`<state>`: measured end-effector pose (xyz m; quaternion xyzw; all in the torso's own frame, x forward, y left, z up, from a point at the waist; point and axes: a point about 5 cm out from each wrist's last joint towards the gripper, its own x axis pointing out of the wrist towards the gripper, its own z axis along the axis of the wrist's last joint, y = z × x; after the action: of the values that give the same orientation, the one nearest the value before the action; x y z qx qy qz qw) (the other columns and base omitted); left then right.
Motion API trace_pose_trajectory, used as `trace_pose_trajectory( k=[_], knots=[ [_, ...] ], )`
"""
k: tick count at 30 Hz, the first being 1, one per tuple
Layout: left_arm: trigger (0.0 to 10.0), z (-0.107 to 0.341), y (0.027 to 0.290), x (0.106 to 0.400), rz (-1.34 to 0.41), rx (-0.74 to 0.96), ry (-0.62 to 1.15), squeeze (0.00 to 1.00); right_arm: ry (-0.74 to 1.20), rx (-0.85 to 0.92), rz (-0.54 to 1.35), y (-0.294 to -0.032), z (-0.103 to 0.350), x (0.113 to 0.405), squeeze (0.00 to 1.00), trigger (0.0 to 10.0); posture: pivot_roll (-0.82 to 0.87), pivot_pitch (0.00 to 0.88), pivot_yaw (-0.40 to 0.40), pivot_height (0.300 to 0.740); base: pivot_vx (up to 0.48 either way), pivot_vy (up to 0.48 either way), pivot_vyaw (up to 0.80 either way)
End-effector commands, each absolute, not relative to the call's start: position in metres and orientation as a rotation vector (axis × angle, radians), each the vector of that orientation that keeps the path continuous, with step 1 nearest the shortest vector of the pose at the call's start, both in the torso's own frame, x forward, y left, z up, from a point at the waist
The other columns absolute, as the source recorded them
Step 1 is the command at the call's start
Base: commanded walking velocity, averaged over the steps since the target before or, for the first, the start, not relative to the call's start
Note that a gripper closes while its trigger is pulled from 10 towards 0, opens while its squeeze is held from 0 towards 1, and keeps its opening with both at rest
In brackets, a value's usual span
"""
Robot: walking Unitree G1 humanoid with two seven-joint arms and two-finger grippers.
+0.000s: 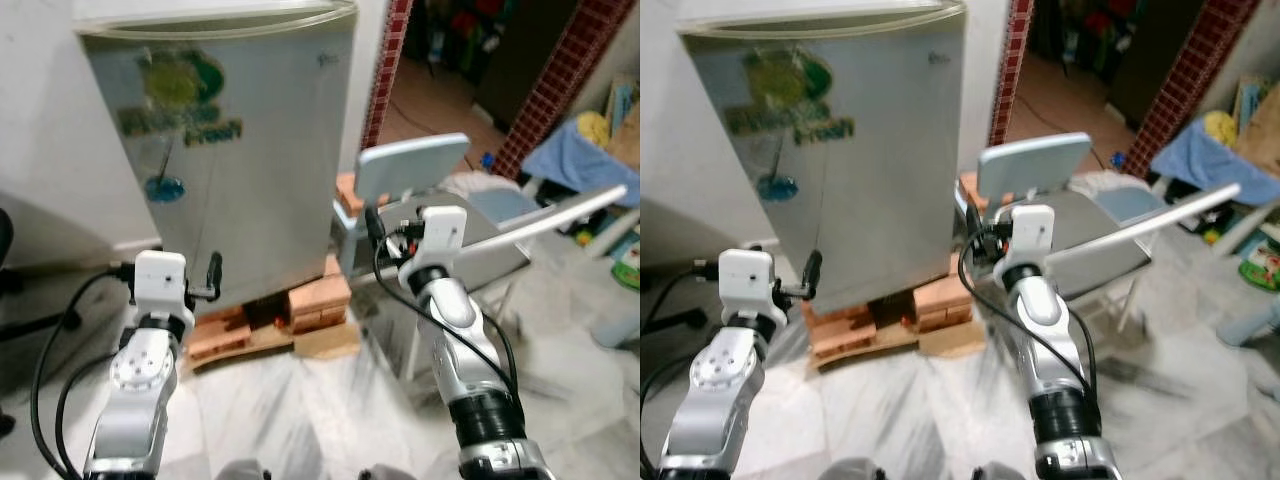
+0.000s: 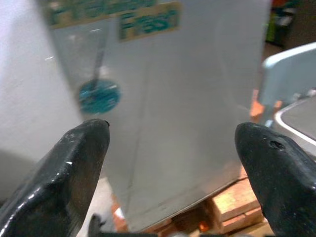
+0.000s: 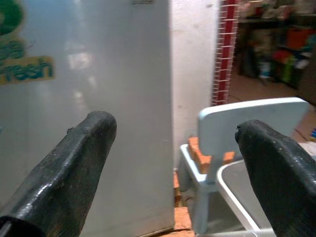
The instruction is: Restocking fridge
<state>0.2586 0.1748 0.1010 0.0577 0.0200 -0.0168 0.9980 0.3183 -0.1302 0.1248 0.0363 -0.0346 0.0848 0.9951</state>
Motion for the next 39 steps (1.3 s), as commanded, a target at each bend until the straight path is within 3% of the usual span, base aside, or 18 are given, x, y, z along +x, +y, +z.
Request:
trace_pose_trajectory(
  k=[1,11,23,39],
  knots=[
    [10.0,0.100,0.168,0.259,-0.062,0.116,0.042,0.00,-0.060,0.069,0.125,-0.144,0.121,0.316,0.00,10.0,0.10,0.000,0.000,0.740,0.000,0.480,0.00],
    [10.0,0.103,0.159,0.270,-0.141,0.164,0.027,0.00,-0.064,0.070,0.018,-0.163,0.114,0.306,0.00,10.0,0.08,0.000,0.054,0.740,0.000,0.480,0.00],
    [10.0,0.100,0.159,0.269,-0.143,0.181,0.030,0.00,-0.052,0.069,0.074,-0.151,0.112,0.309,0.00,10.0,0.11,0.000,0.017,0.740,0.000,0.480,-0.51],
    [10.0,0.105,0.159,0.269,-0.168,0.175,-0.012,0.00,-0.075,0.039,0.116,-0.142,0.118,0.317,0.00,10.0,0.11,0.000,0.010,0.740,0.000,0.480,-0.05]
  ],
)
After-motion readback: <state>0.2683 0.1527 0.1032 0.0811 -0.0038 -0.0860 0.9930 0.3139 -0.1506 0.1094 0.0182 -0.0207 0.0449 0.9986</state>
